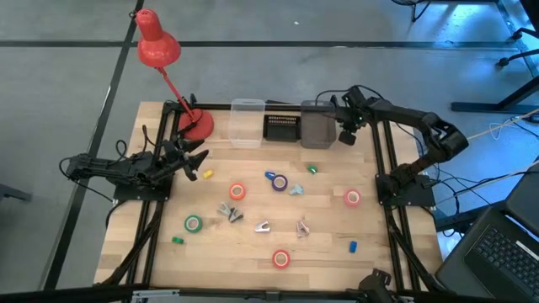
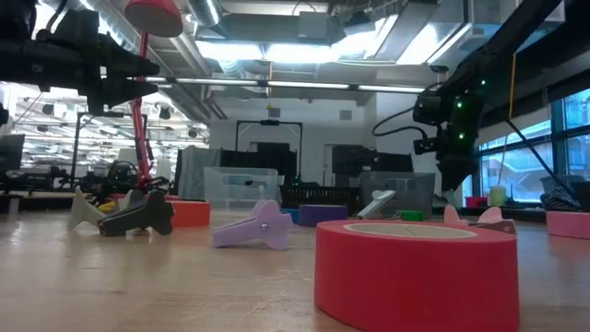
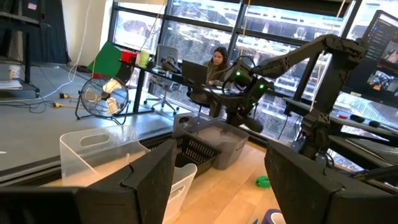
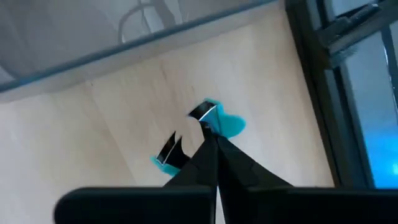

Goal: Pick and place Stapler, Stapler remover, tape
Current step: Put the top blue staple remover into the right black bin, then put the green stapler into the left black bin

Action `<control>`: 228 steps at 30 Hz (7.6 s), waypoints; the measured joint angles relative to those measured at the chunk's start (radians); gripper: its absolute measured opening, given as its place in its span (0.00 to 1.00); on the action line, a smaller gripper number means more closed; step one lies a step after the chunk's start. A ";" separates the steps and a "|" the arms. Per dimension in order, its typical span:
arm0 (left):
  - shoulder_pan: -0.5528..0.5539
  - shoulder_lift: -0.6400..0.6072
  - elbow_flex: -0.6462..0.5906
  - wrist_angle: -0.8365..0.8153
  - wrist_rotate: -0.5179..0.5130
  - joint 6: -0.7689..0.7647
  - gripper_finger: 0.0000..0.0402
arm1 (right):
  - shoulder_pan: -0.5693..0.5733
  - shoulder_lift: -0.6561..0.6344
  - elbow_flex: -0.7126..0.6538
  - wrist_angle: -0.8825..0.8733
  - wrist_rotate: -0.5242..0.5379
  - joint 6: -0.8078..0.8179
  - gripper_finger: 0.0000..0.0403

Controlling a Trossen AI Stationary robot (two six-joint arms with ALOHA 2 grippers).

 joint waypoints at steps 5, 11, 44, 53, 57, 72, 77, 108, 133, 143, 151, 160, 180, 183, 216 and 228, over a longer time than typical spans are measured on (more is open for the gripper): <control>0.000 0.000 0.000 0.000 -0.012 0.000 0.59 | 0.001 -0.081 0.000 -0.043 0.002 0.032 0.00; 0.000 0.000 0.000 0.000 -0.044 0.000 0.59 | 0.047 -0.221 0.000 -0.067 0.002 0.065 0.00; 0.000 0.000 0.000 0.005 -0.093 0.000 0.59 | 0.153 0.171 0.222 0.144 -0.060 0.179 0.00; 0.000 0.000 0.000 0.005 -0.093 0.000 0.59 | 0.137 0.250 0.222 0.178 -0.031 0.174 0.00; 0.000 0.000 0.000 0.005 -0.088 0.000 0.59 | 0.138 0.252 0.221 0.187 -0.031 0.174 0.02; 0.000 0.000 0.000 0.005 -0.082 0.000 0.59 | 0.159 0.230 0.258 0.160 -0.048 0.177 0.19; 0.000 0.000 0.000 0.005 -0.084 0.000 0.59 | 0.217 0.127 0.312 0.090 -0.150 0.190 0.19; 0.000 0.000 0.000 -0.008 -0.108 0.027 0.59 | 0.780 -0.092 0.235 -0.313 0.071 0.947 0.27; 0.000 0.000 0.000 -0.025 -0.111 0.027 0.59 | 0.780 -0.074 -0.094 0.132 -0.032 0.968 0.39; 0.000 0.000 0.000 -0.025 -0.111 0.027 0.59 | 0.780 0.078 -0.094 0.198 -0.005 0.966 0.59; 0.000 0.000 0.000 -0.025 -0.111 0.027 0.59 | 0.782 0.120 -0.090 0.226 0.050 0.967 0.51; 0.000 0.000 0.000 -0.026 -0.111 0.027 0.59 | 0.780 0.090 -0.094 0.218 0.019 0.974 0.13; 0.000 0.001 0.000 -0.026 -0.136 0.037 0.59 | 0.791 0.089 0.204 0.217 -0.132 0.750 0.14; 0.000 0.001 0.000 -0.025 -0.136 0.037 0.59 | 0.749 0.089 0.272 0.204 -0.129 0.698 0.14; 0.000 0.001 0.000 -0.027 -0.136 0.053 0.59 | 0.406 0.713 0.930 -0.129 -0.182 0.386 0.14; 0.000 0.001 0.000 -0.049 -0.137 0.053 0.59 | 0.406 0.729 0.930 -0.102 -0.183 0.387 0.14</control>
